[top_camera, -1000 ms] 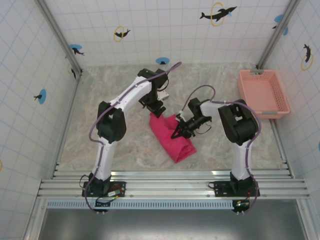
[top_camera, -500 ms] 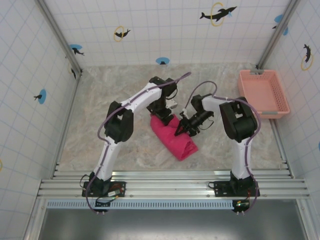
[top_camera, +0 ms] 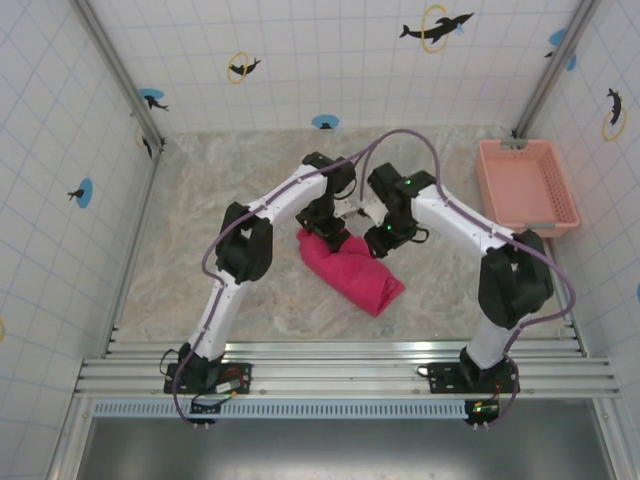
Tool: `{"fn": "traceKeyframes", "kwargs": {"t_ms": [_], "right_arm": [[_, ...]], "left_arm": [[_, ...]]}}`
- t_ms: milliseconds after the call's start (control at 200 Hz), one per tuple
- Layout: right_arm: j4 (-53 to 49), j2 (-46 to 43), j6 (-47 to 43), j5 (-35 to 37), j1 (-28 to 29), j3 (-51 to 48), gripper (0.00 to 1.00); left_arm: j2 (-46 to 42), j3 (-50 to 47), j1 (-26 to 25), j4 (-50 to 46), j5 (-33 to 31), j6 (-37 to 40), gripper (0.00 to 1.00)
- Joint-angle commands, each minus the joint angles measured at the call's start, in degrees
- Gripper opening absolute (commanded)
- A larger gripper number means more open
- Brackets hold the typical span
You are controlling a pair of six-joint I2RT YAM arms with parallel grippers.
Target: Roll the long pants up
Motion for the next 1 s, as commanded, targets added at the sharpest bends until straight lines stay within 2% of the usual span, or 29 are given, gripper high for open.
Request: {"fn": "traceKeyframes", "kwargs": {"t_ms": [0, 50, 190, 255, 530, 591, 641, 691, 741, 866, 996], "right_arm": [[1.6, -4.1, -3.1, 10.2, 7.7, -5.7, 0.65], [3.7, -6.2, -2.5, 11.7, 10.8, -8.2, 0.69], [8.1, -9.0, -0.3, 16.5, 18.2, -12.8, 0.72], [10.2, -9.2, -0.6, 16.4, 21.0, -14.6, 0.73], [12.0, -9.5, 2.5, 24.4, 31.1, -14.4, 0.78], [11.8, -8.7, 2.9, 25.0, 32.5, -13.9, 0.81], [11.3, -7.2, 4.0, 28.6, 33.9, -13.6, 0.82], [11.1, -5.2, 3.5, 28.2, 34.3, -13.4, 0.82], [11.5, -3.4, 4.1, 31.5, 35.0, -13.7, 0.83], [16.2, 0.1, 2.7, 31.9, 34.8, -15.5, 0.83], [18.4, 5.1, 1.4, 38.0, 34.5, -15.3, 0.83]], "left_arm": [[5.3, -1.3, -0.8, -0.2, -0.6, -0.6, 0.98], [5.3, -1.3, -0.8, -0.2, -0.3, -0.7, 0.97], [4.9, -1.6, -0.7, -0.1, -0.7, -0.8, 0.97], [4.9, -1.7, -0.7, -0.1, -0.7, -0.8, 0.98], [4.7, -2.5, -0.4, 0.1, -0.5, -0.7, 0.98], [4.6, -2.7, -0.4, 0.2, -0.5, -0.7, 0.97], [4.5, -2.9, -0.3, 0.2, -0.5, -0.7, 0.98], [4.3, -2.9, -0.3, 0.2, -0.5, -0.7, 0.97], [4.3, -3.1, -0.2, 0.2, -0.5, -0.6, 0.97], [3.9, -3.8, 0.1, 0.1, -0.5, -0.2, 0.97], [3.1, -4.9, 0.4, 0.2, -0.5, 0.4, 0.98]]}}
